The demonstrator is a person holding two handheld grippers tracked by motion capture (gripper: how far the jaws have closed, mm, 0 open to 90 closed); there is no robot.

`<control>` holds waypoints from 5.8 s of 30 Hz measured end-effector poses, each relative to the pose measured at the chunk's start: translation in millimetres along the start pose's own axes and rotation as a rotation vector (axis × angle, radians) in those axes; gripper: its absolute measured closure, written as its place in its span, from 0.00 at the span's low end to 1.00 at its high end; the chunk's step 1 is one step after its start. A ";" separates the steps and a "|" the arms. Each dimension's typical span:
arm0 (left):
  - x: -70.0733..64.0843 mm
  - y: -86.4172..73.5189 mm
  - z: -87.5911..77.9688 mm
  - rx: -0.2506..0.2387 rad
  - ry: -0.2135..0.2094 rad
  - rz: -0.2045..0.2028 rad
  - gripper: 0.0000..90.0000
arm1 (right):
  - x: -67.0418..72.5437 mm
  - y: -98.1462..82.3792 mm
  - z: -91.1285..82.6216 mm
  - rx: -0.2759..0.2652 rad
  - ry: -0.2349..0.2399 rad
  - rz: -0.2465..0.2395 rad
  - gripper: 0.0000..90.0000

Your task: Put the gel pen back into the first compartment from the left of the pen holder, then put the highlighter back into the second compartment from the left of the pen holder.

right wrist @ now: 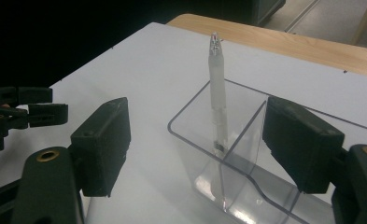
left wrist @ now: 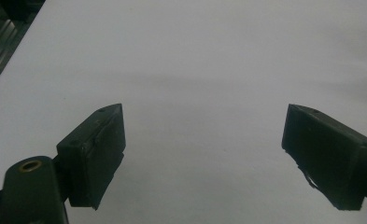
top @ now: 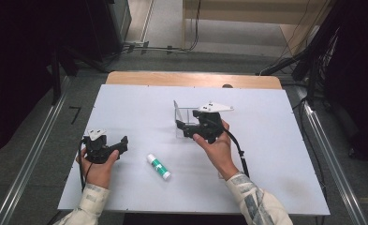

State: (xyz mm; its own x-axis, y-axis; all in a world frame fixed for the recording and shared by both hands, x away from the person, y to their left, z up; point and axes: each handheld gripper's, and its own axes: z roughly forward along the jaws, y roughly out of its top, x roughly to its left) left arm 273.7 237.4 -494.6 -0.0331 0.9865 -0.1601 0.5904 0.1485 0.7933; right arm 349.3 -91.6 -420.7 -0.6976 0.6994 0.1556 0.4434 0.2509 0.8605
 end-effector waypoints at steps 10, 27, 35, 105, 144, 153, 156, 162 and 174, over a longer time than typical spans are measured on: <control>1.4 -0.3 0.5 0.001 -0.001 -0.002 0.16 | -3.9 -6.1 -9.6 -0.008 -0.011 0.005 0.25; 1.5 -0.5 0.0 -0.004 -0.003 -0.006 0.16 | -17.9 -21.1 -34.2 -0.013 -0.049 0.030 0.25; 0.8 -0.5 -0.1 -0.001 -0.002 -0.002 0.16 | -25.7 -30.0 -46.1 -0.014 -0.073 0.044 0.25; 0.8 -0.7 -1.1 0.000 -0.009 -0.002 0.16 | -53.1 -107.1 -46.3 0.213 -0.283 0.128 0.28; -1.1 -1.1 -0.3 0.003 -0.012 0.001 0.16 | -42.2 -110.0 -37.3 0.279 -0.367 0.070 0.52; -0.9 -1.1 -0.2 0.003 -0.011 0.000 0.16 | -42.2 -108.2 -35.8 0.279 -0.356 0.058 0.67; -0.6 -0.8 -0.7 0.004 -0.011 0.000 0.16 | -43.8 -107.5 -35.9 0.280 -0.349 0.059 0.71; 0.2 -0.7 -0.9 0.002 -0.008 0.000 0.15 | -46.4 -106.1 -37.3 0.280 -0.334 0.081 0.71; 0.4 -0.7 -0.8 0.002 -0.010 -0.002 0.16 | -49.4 -99.2 -51.5 0.230 -0.317 0.109 0.71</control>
State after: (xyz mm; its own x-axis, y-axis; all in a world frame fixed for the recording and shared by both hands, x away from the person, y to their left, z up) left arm 272.6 237.8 -494.7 -0.0264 0.9856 -0.1673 0.5923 0.1502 0.7916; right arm 310.8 -185.5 -488.8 -0.4473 0.8929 0.0521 0.6449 0.2816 0.7105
